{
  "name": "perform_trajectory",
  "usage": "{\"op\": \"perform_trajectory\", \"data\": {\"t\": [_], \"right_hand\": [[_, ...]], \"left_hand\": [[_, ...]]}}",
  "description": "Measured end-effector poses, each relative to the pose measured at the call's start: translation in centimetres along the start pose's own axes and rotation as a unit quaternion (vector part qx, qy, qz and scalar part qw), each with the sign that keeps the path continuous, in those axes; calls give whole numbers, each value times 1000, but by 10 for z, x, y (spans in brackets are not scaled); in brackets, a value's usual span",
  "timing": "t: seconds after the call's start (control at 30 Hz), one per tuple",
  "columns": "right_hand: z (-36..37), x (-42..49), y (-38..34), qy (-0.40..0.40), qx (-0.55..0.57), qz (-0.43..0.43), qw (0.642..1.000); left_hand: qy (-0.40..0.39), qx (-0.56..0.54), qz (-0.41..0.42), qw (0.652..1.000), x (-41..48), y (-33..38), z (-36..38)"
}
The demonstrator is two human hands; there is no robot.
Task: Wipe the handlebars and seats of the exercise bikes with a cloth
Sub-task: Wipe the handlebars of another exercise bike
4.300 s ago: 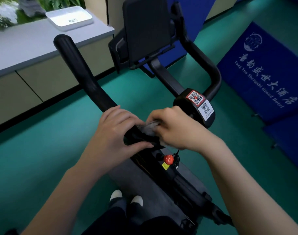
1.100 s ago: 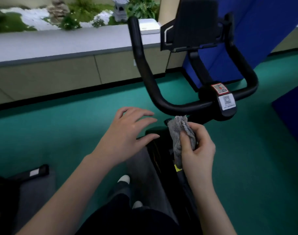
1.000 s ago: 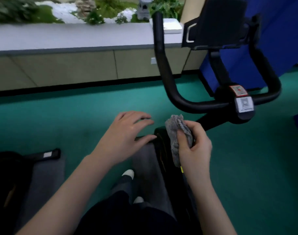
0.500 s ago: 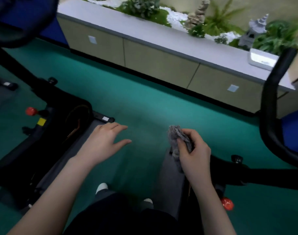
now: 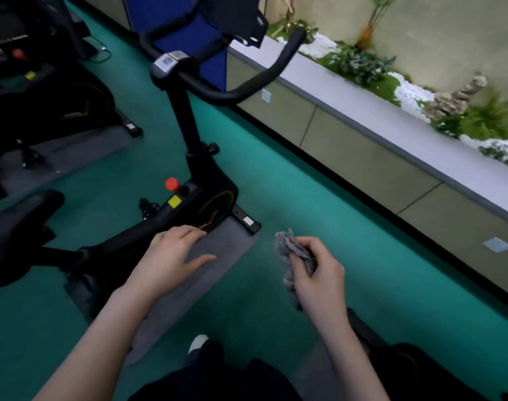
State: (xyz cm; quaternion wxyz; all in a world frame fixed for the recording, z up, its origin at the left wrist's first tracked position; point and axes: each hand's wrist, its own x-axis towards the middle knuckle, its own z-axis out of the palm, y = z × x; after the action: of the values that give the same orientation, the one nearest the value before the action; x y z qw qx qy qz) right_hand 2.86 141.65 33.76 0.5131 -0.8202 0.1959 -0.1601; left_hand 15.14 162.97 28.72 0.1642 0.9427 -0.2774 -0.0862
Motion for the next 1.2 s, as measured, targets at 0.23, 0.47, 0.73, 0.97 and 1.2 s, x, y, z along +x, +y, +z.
{"op": "perform_trajectory", "data": {"t": [0.23,0.47,0.73,0.97,1.2], "right_hand": [[95,26,-31,-63,-27,-13,998],[133,61,-43,-65,-46,-8,997],[155,137,-44,-89,-24,-24,995],[154,218,-49,-119,8,-67,991],[155,265,-61,-119,48,-104,986]], "left_hand": [[4,-26,-81,996,-2,-97,-31],[15,-58,-110,992,16,-131,-44],[37,-60,-135,988,71,-141,-50],[105,-79,-132,983,147,-128,-72],[135,-53,-123,982,193,-122,-94]]}}
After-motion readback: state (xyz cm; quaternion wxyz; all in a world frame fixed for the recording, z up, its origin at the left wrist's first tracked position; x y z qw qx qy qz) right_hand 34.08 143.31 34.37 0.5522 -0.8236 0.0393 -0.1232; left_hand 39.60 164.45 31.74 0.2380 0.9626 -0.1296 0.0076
